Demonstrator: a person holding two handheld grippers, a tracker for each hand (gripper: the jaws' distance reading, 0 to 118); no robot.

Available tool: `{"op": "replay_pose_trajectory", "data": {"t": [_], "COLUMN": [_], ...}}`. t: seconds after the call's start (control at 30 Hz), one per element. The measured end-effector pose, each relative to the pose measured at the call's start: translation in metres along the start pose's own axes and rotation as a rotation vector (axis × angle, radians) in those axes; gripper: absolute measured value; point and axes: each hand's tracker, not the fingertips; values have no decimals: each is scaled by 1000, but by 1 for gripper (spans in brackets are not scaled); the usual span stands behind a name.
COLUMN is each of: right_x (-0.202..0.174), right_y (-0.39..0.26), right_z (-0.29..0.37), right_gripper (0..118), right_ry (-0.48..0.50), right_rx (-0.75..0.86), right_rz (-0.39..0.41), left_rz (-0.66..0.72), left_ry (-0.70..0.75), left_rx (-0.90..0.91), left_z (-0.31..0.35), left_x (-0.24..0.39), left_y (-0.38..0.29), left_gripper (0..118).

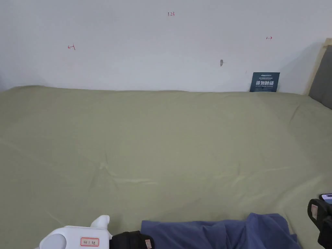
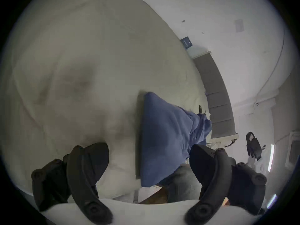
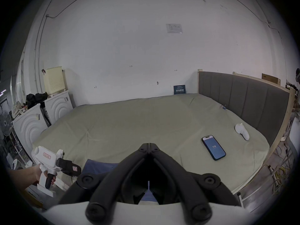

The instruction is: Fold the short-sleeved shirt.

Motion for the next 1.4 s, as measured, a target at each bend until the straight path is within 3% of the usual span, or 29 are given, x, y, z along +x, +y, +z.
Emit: {"op": "replay_pose_trajectory", "data": {"t": [0.03, 0.07, 0.13, 0.2, 0.23, 0.33, 0.47, 0.53, 0.7, 0.8, 0.93, 1.1, 1.27, 1.4], "right_x": [0, 0, -1, -1, -2, -2, -3, -5, -17, -26, -33, -36, -26, -13], "right_y": [0, -1, -1, -2, -2, -3, 0, 1, 5, 7, 7, 7, 6, 4], "right_z": [0, -1, -2, -3, -3, -1, 2, 1, -3, -8, -12, -11, 1, 7], "right_gripper": [0, 0, 0, 0, 0, 0, 0, 0, 0, 0, 0, 0, 0, 0], "right_ry": [0, -1, -1, 2, 4, 5, -6, -5, 18, 33, 55, 57, 39, 17], "right_rx": [-3, -5, -9, -12, -12, -11, -9, -1, 3, 0, 2, -6, 2, 10], "right_rz": [0, 0, -3, -6, -9, -8, 1, -6, 4, 21, 27, 36, 34, 6], "left_rz": [-17, -10, 4, -8, -44, 40, -15, 1, -37, -36, -57, -168, -296, -313], "left_ry": [14, -3, -54, 2, 56, -3, 63, 17, 131, 273, 376, 233, 170, 145], "left_rx": [2, -4, -24, -42, -31, -9, 54, 58, 180, 236, 281, 268, 86, -29], "left_z": [-3, -7, -10, -28, -32, -28, 9, 33, 119, 169, 207, 178, 81, 2], "left_x": [12, 17, 4, 15, 13, 0, -7, -22, -23, -27, -25, 38, 83, 98], "left_y": [-4, -5, 4, -1, -2, 2, 9, 20, 31, 35, 41, 33, 24, 12], "left_gripper": [97, 70, 41, 9, 9, 8, 8, 8, 8, 8, 8, 8, 8, 8]}}
